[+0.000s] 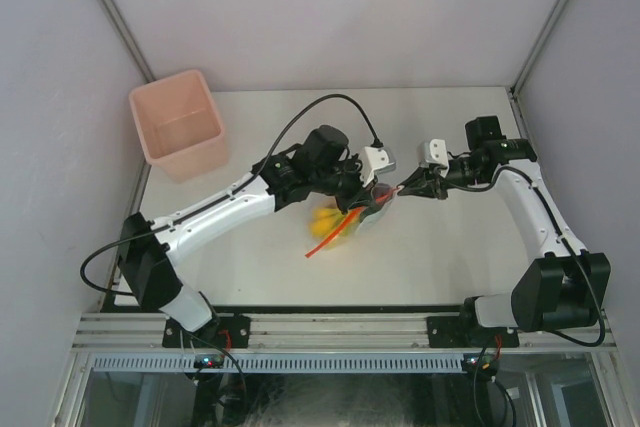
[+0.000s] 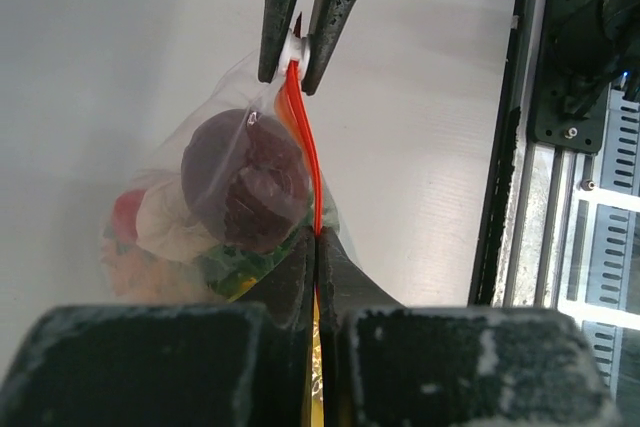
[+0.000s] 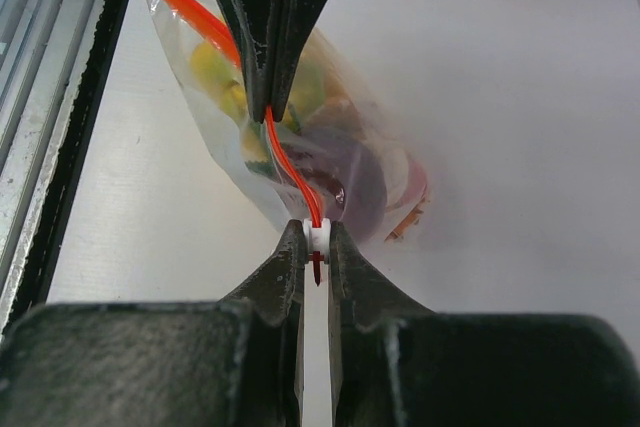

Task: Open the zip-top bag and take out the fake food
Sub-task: Pick up the zipper food storage bag at the center of the board, then unzip the zipper food storage bag at the center of the board.

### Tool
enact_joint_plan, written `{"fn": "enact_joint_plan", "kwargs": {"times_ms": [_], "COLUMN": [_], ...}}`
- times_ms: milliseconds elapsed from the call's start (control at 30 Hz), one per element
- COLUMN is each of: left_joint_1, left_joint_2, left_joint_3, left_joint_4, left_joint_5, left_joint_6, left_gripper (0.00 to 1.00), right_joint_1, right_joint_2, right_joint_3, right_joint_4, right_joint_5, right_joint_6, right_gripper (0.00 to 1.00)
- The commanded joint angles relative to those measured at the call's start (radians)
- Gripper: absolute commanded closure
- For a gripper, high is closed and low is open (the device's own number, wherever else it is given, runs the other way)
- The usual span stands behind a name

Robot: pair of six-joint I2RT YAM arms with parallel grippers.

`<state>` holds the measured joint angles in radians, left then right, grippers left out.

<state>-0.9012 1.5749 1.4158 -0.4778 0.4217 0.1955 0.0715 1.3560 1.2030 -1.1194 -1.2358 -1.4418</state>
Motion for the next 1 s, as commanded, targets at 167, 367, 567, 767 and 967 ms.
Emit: {"fn": "enact_joint_plan", "kwargs": {"times_ms": [167, 367, 567, 767, 967], "left_joint_1": [-0.002, -0.003, -0.002, -0.003, -0.002], "left_joint_2": [-0.008, -0.028, -0.053, -0.050, -0.034], "left_joint_3": [0.034, 0.036, 0.039, 0.043, 0.062], "left_joint_4": [0.021, 0.033, 0.031, 0.036, 0.035], "left_joint_5": [0.004, 0.024, 0.062, 0.126, 0.129], "left_joint_6": [0.125, 0.155, 0.169, 0.174, 0.175], "left_gripper": [1.00, 1.00, 1.00, 1.00, 1.00], "right_joint_1": [0.019, 0.028, 0.027, 0.027, 0.040], "right_joint_2": [0.007, 0.003, -0.041, -0.067, -0.069], "right_joint_3": [0.003, 0.003, 0.003, 0.003, 0.003], "right_joint_4": [-0.080, -0.095, -0.089, -0.086, -0.132], "right_joint_5": [-0.084, -0.062, -0.068, -0.055, -0.046], "right_joint_6": [-0.123, -0.160, -0.182, -0.194, -0.270], "right_gripper": [1.00, 1.00, 1.00, 1.00, 0.99]}}
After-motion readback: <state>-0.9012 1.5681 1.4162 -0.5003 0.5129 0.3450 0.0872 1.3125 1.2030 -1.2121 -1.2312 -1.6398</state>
